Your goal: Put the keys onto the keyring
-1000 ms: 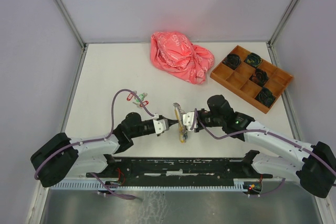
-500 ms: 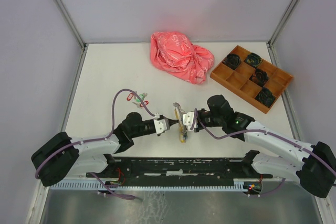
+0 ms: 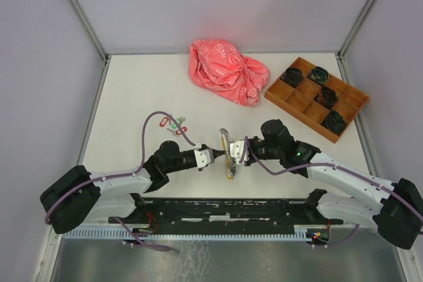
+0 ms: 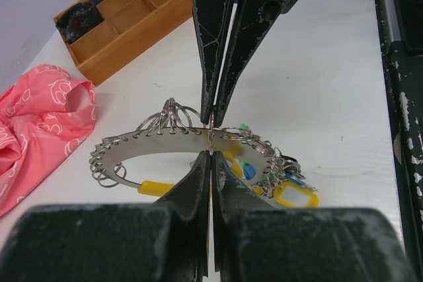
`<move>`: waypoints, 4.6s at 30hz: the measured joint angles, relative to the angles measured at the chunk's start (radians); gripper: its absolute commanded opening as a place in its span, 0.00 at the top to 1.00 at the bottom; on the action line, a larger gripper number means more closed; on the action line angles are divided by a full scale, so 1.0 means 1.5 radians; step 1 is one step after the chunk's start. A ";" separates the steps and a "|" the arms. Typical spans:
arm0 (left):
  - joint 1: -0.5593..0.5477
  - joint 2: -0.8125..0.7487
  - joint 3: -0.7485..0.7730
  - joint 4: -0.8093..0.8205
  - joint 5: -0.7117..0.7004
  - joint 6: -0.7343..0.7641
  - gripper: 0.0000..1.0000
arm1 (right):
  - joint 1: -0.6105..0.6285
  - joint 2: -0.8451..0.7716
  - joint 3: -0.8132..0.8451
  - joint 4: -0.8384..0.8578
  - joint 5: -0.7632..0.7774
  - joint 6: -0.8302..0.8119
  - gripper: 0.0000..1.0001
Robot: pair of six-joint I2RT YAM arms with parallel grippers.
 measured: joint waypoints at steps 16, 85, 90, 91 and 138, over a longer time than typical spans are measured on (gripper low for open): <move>-0.001 0.000 0.002 0.000 0.000 0.000 0.97 | 0.000 0.000 0.000 0.000 0.002 0.002 0.99; -0.010 0.013 -0.072 0.174 0.003 -0.052 0.97 | 0.017 -0.038 -0.036 0.033 0.019 0.044 1.00; 0.002 0.040 -0.080 0.234 0.014 -0.071 0.97 | 0.017 -0.038 -0.043 0.044 0.017 0.044 0.99; 0.005 0.046 -0.082 0.246 0.018 -0.076 0.97 | 0.017 -0.038 -0.045 0.045 0.016 0.044 0.99; 0.028 0.090 -0.085 0.334 0.070 -0.129 0.97 | 0.017 -0.050 -0.058 0.078 -0.019 0.044 1.00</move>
